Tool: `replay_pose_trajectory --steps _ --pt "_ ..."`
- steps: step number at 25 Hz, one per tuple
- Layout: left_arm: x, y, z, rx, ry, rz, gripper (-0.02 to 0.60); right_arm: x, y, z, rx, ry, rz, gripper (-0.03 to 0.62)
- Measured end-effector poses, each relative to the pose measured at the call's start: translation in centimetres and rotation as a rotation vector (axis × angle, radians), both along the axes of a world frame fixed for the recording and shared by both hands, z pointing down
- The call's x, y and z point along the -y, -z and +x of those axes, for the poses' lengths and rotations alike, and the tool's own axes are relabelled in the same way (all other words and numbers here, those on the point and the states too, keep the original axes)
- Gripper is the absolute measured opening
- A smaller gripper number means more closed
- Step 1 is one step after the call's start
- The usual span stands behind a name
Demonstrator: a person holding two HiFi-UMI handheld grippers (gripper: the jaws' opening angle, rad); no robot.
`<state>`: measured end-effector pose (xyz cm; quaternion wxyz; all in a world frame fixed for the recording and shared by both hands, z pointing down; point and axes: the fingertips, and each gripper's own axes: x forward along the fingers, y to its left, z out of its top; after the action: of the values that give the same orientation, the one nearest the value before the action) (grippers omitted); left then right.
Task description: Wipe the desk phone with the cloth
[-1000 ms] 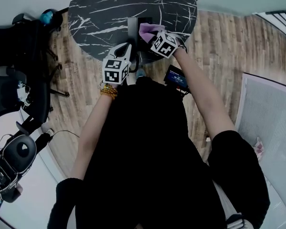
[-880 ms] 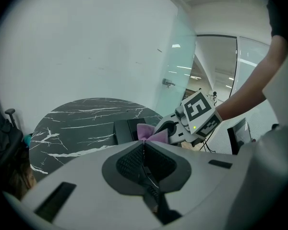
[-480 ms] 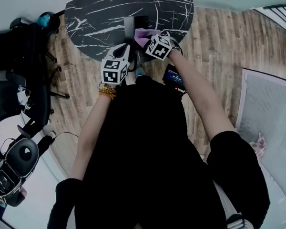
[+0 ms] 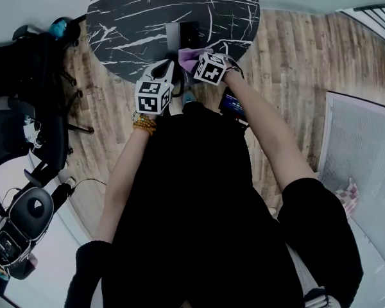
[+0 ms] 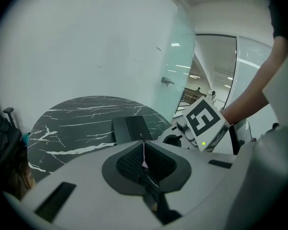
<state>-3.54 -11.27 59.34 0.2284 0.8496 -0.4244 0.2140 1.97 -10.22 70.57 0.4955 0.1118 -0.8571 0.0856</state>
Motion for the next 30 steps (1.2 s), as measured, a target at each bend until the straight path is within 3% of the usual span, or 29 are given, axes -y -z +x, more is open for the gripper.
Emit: replay_pose_trajectory --steps 16,20,22,25,30 --pt "-0.6 -0.6 -0.3 0.015 -0.010 -0.017 0.020 -1.3 -0.6 -0.6 0.045 -0.022 -0.107 0.058" --pt "-0.2 0.0 -0.6 0.004 -0.001 -0.008 0.020 -1.9 -0.4 -0.8 0.106 -0.080 -0.289 0.058" --pt "0.4 1.2 -1.1 -0.022 0.030 0.008 0.020 -1.5 0.7 -0.6 0.157 -0.135 -0.326 0.058" --pt "2.0 3.5 -1.8 -0.042 0.072 0.058 0.020 1.3 4.5 0.3 0.261 -0.243 -0.256 0.058" --pt "3.8 6.8 -2.9 -0.032 0.122 0.145 0.020 7.4 15.9 2.0 0.544 -0.430 0.040 0.058"
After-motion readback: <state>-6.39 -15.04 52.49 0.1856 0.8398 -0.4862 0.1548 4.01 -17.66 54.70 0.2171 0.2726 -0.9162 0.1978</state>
